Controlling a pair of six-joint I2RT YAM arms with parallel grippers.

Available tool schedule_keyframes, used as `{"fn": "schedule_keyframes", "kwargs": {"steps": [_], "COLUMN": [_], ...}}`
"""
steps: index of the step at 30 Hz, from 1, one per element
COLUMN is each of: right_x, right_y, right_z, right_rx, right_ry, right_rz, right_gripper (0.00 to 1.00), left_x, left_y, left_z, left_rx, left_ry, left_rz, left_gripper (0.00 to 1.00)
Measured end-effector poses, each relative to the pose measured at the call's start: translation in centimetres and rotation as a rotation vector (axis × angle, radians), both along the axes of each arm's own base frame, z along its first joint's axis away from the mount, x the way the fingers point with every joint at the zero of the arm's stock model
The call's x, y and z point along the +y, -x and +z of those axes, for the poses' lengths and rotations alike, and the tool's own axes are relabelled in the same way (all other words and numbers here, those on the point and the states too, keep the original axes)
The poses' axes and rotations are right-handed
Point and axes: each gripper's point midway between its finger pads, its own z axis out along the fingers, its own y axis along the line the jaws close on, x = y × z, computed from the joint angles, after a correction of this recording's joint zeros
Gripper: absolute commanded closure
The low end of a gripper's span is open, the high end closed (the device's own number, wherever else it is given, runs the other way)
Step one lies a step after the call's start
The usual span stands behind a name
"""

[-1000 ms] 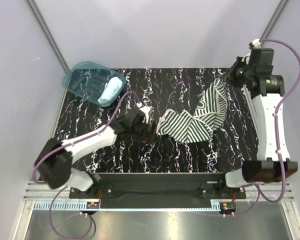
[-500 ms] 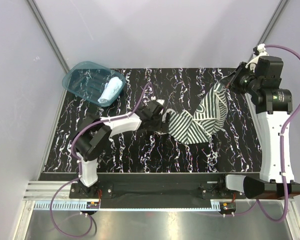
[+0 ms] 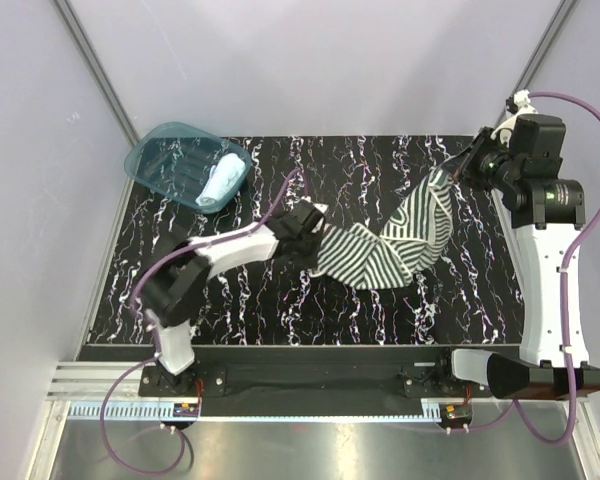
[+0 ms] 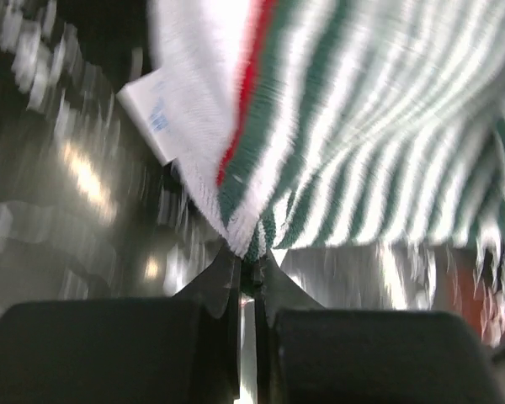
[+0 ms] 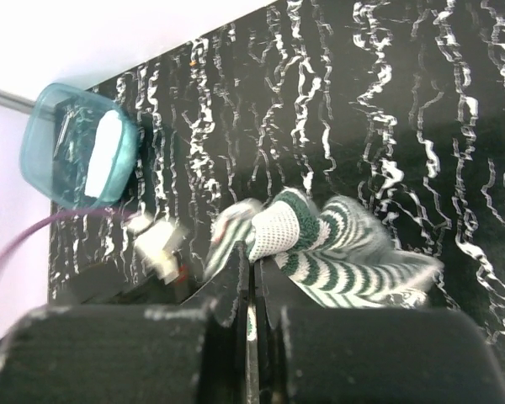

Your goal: Roll the towels

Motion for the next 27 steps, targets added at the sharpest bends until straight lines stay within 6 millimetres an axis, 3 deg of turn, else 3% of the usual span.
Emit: {"fn": "schedule_keyframes", "kwargs": {"steps": [2, 4, 7, 9, 10, 12, 14, 15, 17, 19, 20, 22, 23, 24, 26, 27], "right_x": [-0.4, -1.0, -2.1, -2.6, -2.7, -3.0, -3.1, -3.1, -3.1, -3.0, -3.0, -3.2, -3.6, -3.8, -4.7, -5.1], "right_y": [0.4, 0.9, 1.8, 1.3, 0.8, -1.2, -3.0, -3.9, -4.3, -3.7, -3.3, -3.0, -3.0, -2.9, -2.7, -2.7], "right_z": [0.2, 0.6, 0.9, 0.0, -0.8, -3.7, -7.5, -10.4, -15.7, -18.7, -19.4, -19.3, -19.0, -18.6, -17.9, -17.6], "right_rx": [-0.004, -0.021, -0.028, 0.007, 0.032, 0.115, 0.21, 0.281, 0.424, 0.517, 0.543, 0.546, 0.534, 0.522, 0.502, 0.493], "right_ry": [0.011, 0.03, 0.059, 0.073, 0.076, 0.085, 0.088, 0.088, 0.086, 0.083, 0.085, 0.097, 0.106, 0.109, 0.118, 0.117], "right_rz": [-0.019, -0.052, -0.11, -0.134, -0.137, -0.146, -0.144, -0.141, -0.131, -0.124, -0.123, -0.131, -0.141, -0.149, -0.176, -0.189], "right_gripper": [1.0, 1.0, 1.0, 1.0, 1.0, 1.0, 1.0, 1.0, 1.0, 1.0, 1.0, 1.0, 1.0, 1.0, 1.0, 1.0], "left_x": [1.3, 2.4, 3.7, 5.0, 5.8, 8.6, 10.9, 11.5, 12.0, 12.2, 12.4, 12.8, 12.9, 12.9, 12.4, 12.2], "left_y": [2.1, 4.2, 6.1, 4.8, 2.9, -1.6, -6.4, -9.1, -13.0, -14.0, -13.3, -10.8, -9.6, -8.9, -8.9, -9.0], "left_z": [3.0, 8.0, 18.8, 26.7, 29.6, 32.9, 31.7, 29.7, 23.3, 14.7, 10.7, 5.6, 4.6, 4.5, 5.6, 6.4], "left_rx": [0.004, -0.033, -0.16, -0.267, -0.315, -0.374, -0.328, -0.287, -0.148, 0.05, 0.154, 0.324, 0.379, 0.405, 0.385, 0.367], "left_ry": [-0.02, -0.001, 0.097, 0.193, 0.235, 0.267, 0.225, 0.203, 0.151, 0.085, 0.05, -0.005, -0.019, -0.022, 0.004, 0.019], "left_rz": [-0.029, -0.063, -0.089, -0.063, -0.025, 0.07, 0.152, 0.179, 0.208, 0.219, 0.223, 0.226, 0.226, 0.223, 0.213, 0.213], "left_gripper": [1.0, 1.0, 1.0, 1.0, 1.0, 0.99, 0.88, 0.88, 0.87, 0.85, 0.85, 0.85, 0.83, 0.7, 0.62, 0.48]}}
